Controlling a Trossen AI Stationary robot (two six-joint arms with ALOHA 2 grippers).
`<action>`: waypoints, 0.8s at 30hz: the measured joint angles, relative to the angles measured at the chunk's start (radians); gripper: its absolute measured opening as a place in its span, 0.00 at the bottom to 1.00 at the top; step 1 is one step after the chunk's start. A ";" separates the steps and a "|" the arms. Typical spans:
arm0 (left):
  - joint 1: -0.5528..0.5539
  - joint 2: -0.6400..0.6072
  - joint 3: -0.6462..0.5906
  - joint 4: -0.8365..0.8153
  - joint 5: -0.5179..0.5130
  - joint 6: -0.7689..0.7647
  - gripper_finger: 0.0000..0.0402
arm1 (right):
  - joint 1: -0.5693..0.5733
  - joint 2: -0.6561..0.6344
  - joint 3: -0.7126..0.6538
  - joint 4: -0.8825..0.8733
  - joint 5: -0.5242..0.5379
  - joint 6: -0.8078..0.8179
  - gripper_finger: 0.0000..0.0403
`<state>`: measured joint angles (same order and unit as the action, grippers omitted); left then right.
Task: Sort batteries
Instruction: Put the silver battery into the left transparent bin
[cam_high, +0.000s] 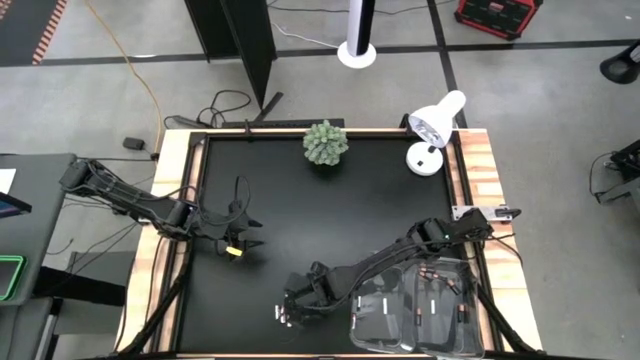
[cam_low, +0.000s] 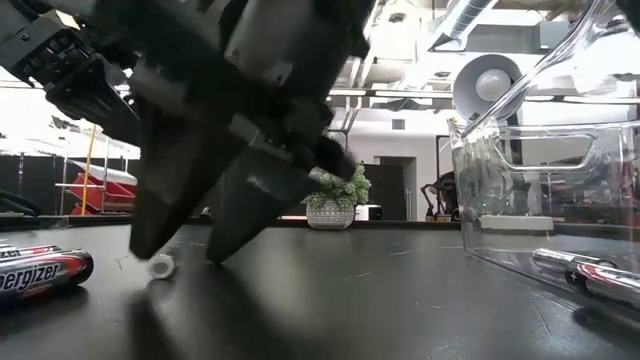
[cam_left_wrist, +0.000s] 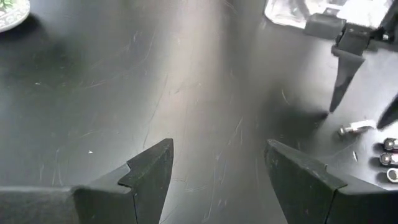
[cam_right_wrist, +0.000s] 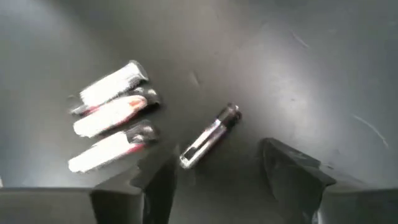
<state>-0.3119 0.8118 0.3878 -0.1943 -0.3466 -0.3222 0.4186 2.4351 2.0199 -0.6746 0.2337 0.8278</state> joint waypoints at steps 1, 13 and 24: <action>0.000 0.000 0.000 0.003 0.000 0.000 0.61 | 0.000 0.009 0.004 0.011 0.003 0.016 0.62; 0.000 0.000 0.000 -0.001 0.000 -0.002 0.61 | -0.008 0.020 0.004 -0.044 0.039 0.035 0.53; 0.000 0.000 0.000 -0.001 0.000 -0.001 0.61 | -0.001 0.022 0.000 -0.014 0.103 -0.342 0.49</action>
<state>-0.3119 0.8120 0.3878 -0.1951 -0.3466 -0.3229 0.4171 2.4573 2.0198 -0.6890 0.3369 0.4855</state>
